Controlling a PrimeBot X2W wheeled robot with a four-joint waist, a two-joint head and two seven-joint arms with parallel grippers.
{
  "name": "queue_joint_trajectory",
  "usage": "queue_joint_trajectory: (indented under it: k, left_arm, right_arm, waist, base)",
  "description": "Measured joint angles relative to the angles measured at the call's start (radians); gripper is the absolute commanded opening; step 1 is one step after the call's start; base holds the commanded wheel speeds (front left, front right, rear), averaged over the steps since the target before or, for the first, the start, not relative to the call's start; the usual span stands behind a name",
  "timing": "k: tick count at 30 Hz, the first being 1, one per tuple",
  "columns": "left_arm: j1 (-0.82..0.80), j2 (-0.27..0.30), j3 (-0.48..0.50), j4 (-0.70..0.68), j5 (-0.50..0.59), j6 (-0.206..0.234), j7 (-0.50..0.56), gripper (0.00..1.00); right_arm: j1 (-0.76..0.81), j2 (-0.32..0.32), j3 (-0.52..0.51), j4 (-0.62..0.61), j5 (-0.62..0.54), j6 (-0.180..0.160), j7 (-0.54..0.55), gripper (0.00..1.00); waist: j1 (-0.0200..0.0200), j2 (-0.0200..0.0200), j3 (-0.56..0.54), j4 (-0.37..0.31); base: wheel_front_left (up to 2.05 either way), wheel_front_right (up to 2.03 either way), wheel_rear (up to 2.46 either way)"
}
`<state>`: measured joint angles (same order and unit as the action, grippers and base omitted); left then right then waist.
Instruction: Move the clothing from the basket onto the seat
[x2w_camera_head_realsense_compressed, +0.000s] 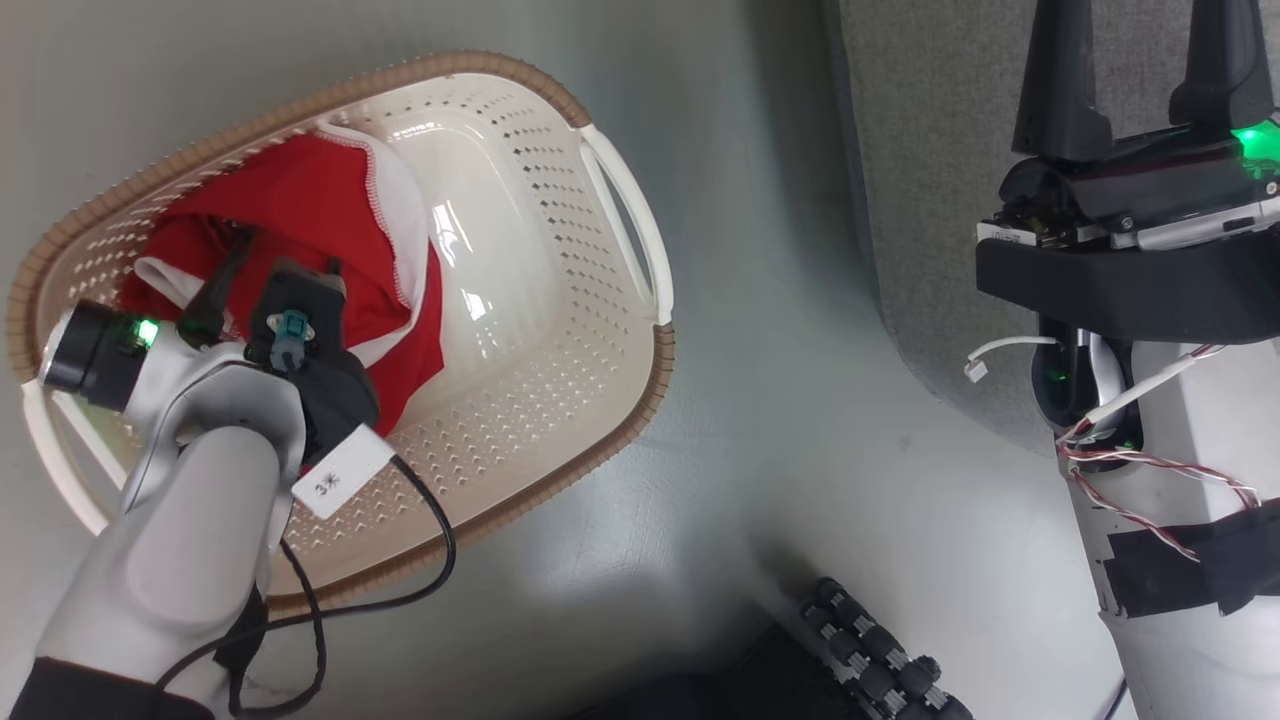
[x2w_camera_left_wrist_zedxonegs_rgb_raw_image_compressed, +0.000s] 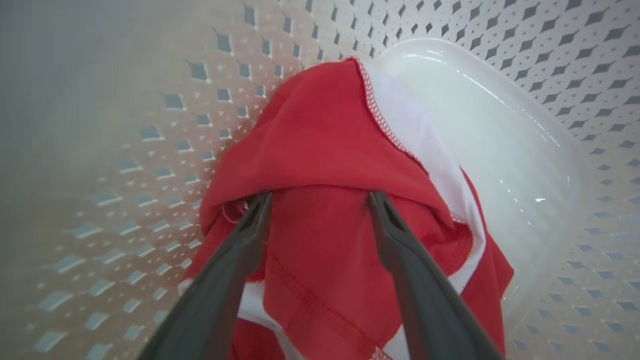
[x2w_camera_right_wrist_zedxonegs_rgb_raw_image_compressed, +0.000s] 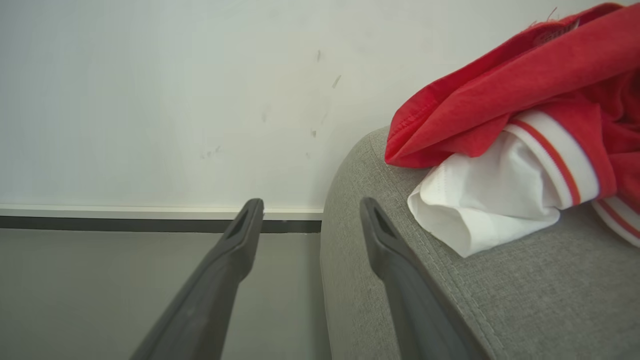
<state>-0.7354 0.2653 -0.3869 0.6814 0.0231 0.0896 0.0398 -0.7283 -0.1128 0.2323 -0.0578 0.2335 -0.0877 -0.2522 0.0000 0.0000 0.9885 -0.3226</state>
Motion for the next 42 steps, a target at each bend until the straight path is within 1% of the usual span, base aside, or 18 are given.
queue_joint_trajectory:
  k: [8, 19, 20, 21, 23, 27, 33, 36, 37, 42]
  left_arm:
    - [-0.031, -0.002, -0.002, 0.056, 0.033, 0.016, 0.051, 1.00]
    - [-0.061, -0.007, -0.003, 0.119, 0.050, 0.024, 0.109, 1.00]
    - [-0.061, -0.008, -0.003, 0.122, 0.050, 0.025, 0.112, 0.78]
    - [-0.061, -0.009, -0.003, 0.124, 0.050, 0.025, 0.117, 0.47]
    - [-0.062, -0.013, -0.004, 0.128, 0.050, 0.025, 0.117, 0.00]
    - [-0.063, -0.034, -0.011, 0.139, 0.050, 0.025, 0.112, 0.00]
    - [-0.063, -0.074, -0.023, 0.139, 0.048, 0.023, 0.075, 0.00]
    - [-0.063, -0.095, -0.030, 0.136, 0.041, 0.015, 0.049, 0.00]
    - [-0.062, -0.111, -0.033, 0.131, 0.036, 0.006, 0.030, 0.00]
    - [-0.058, -0.143, -0.032, 0.118, 0.005, -0.012, -0.021, 0.00]
  right_arm:
    - [0.000, 0.011, 0.007, 0.008, 0.006, 0.004, -0.005, 1.00]
    - [0.000, 0.018, 0.010, 0.025, 0.007, 0.010, -0.005, 1.00]
    - [0.000, 0.018, 0.010, 0.025, 0.007, 0.010, -0.005, 1.00]
    - [0.000, 0.018, 0.010, 0.025, 0.007, 0.010, -0.005, 1.00]
    - [0.000, 0.018, 0.009, 0.026, 0.007, 0.011, -0.005, 1.00]
    - [0.000, 0.020, 0.002, 0.036, 0.007, 0.013, -0.005, 1.00]
    - [0.000, 0.020, -0.008, 0.050, 0.007, 0.018, -0.005, 1.00]
    - [0.000, 0.019, -0.013, 0.065, 0.007, 0.018, -0.005, 1.00]
    - [0.000, 0.018, -0.018, 0.072, 0.006, 0.021, -0.005, 1.00]
    - [0.005, 0.013, -0.027, 0.099, 0.002, 0.024, -0.005, 1.00]
  waist:
    - [0.0000, -0.0001, 0.013, -0.018]
    - [0.0000, 0.0000, 0.025, -0.036]
    - [0.0000, 0.0000, 0.025, -0.038]
    - [0.0000, 0.0000, 0.026, -0.039]
    - [0.0000, 0.0000, 0.027, -0.040]
    - [0.0000, 0.0000, 0.024, -0.039]
    - [0.0000, 0.0000, 0.007, -0.025]
    - [0.0000, 0.0000, -0.007, -0.014]
    - [0.0000, -0.0001, -0.018, -0.005]
    - [0.0000, 0.0000, -0.053, 0.019]
  base:
    - [0.00, 0.00, 0.00]
    - [0.00, 0.00, 0.00]
    - [0.00, 0.00, 0.00]
    - [0.00, 0.00, 0.00]
    - [0.00, 0.00, 0.00]
    - [0.00, 0.00, 0.00]
    - [0.00, 0.00, 0.00]
    - [0.00, 0.00, 0.00]
    - [0.00, 0.00, 0.00]
    - [0.00, 0.00, 0.00]
